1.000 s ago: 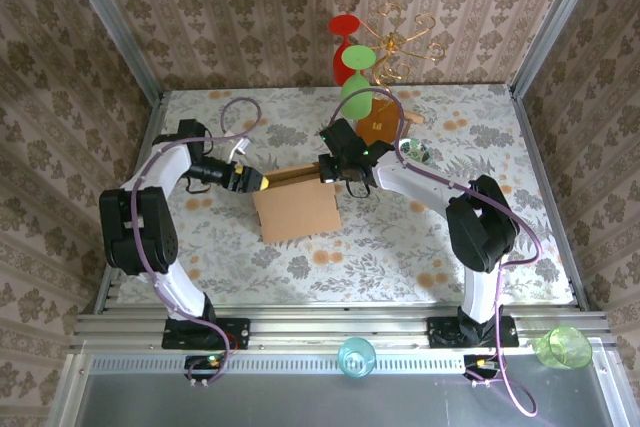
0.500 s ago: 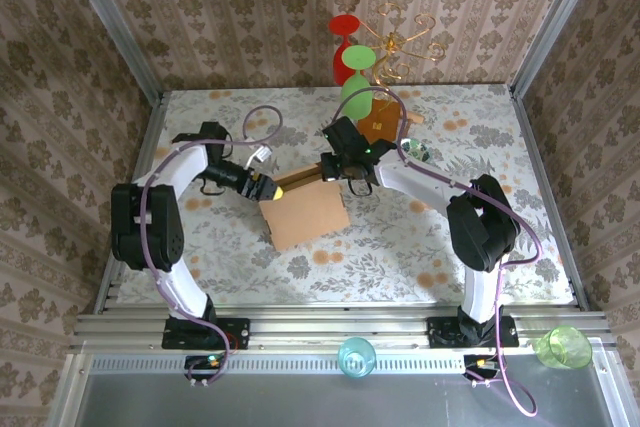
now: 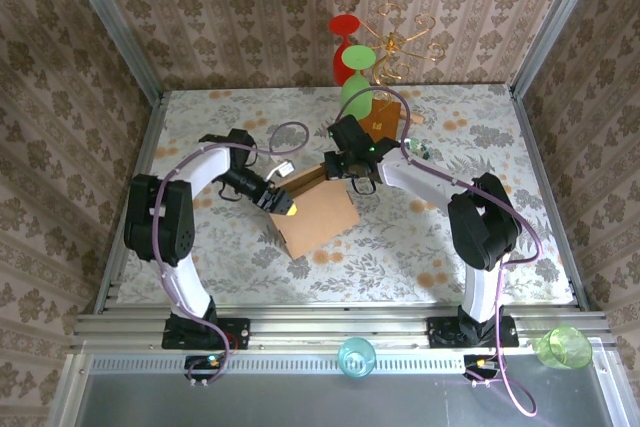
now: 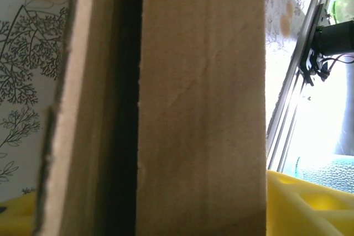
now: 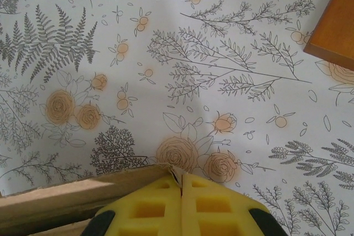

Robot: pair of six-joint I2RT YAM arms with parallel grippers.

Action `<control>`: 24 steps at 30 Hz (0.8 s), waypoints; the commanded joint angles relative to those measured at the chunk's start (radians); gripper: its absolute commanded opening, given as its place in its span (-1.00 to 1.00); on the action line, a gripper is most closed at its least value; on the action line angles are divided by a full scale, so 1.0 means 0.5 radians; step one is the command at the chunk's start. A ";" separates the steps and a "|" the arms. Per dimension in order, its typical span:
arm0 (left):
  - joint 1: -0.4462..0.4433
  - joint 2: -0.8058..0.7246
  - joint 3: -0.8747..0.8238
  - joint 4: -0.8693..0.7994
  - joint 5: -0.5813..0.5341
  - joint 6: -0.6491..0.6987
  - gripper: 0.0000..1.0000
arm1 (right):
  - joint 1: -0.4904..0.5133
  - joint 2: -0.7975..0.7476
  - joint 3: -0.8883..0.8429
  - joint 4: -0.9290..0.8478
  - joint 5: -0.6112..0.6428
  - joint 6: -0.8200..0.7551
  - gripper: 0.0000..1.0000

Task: Fold the paper box

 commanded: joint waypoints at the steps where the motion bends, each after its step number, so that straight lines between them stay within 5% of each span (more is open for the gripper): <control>1: -0.023 0.007 0.086 -0.057 -0.051 0.000 0.24 | -0.012 -0.029 -0.015 0.053 -0.023 -0.004 -1.00; 14: -0.158 -0.275 0.086 0.059 -0.512 -0.032 -0.02 | -0.041 -0.184 -0.053 0.006 -0.035 0.032 -1.00; 24: -0.283 -0.401 0.077 0.005 -0.751 0.089 -0.04 | -0.164 -0.456 -0.086 -0.125 -0.172 0.000 -0.14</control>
